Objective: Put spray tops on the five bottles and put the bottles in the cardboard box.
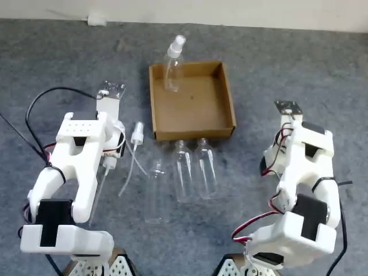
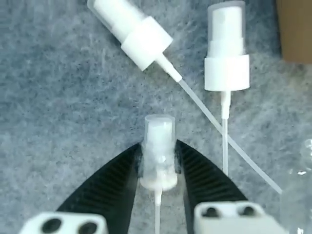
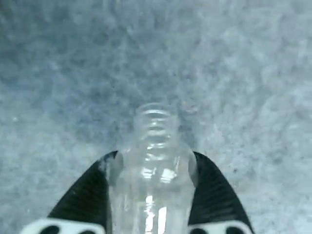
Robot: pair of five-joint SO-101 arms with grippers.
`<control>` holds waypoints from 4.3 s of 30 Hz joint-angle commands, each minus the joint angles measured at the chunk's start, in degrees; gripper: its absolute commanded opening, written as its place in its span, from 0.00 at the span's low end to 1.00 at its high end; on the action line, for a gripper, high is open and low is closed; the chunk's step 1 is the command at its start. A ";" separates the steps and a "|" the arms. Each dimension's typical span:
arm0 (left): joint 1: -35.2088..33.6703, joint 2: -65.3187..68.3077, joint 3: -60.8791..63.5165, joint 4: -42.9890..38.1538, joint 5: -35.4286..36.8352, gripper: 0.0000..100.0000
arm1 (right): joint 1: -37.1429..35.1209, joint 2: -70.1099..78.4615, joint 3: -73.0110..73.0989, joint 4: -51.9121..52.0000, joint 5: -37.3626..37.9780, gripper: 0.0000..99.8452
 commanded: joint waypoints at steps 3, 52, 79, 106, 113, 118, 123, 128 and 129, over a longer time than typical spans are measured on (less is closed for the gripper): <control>0.13 0.31 0.04 -2.37 0.35 0.09 | 0.48 -9.80 -2.86 1.19 2.37 0.00; 4.26 -66.24 -14.20 3.25 32.35 0.00 | -71.34 -69.85 34.59 -26.51 -13.45 0.00; 12.18 -66.15 -12.79 4.13 30.51 0.00 | -71.25 -71.08 35.38 -26.42 -13.63 0.00; 19.12 -66.59 17.63 1.41 24.35 0.00 | -63.87 -70.99 35.47 -35.38 -24.26 0.00; 18.77 -70.90 17.27 -0.09 23.91 0.00 | -63.87 -70.99 39.96 -35.56 -24.18 0.00; 13.14 -78.02 13.41 -3.08 19.87 0.00 | -63.87 -70.99 40.31 -35.56 -24.09 0.00; 10.15 -77.76 11.03 -3.25 19.60 0.01 | -63.69 -70.99 40.40 -35.56 -24.09 0.00; -1.71 -76.00 8.92 -5.80 19.43 0.01 | -63.60 -71.08 40.40 -35.56 -24.09 0.00; -4.88 -74.24 8.48 -6.15 18.90 0.03 | -63.60 -71.16 40.40 -35.56 -24.09 0.00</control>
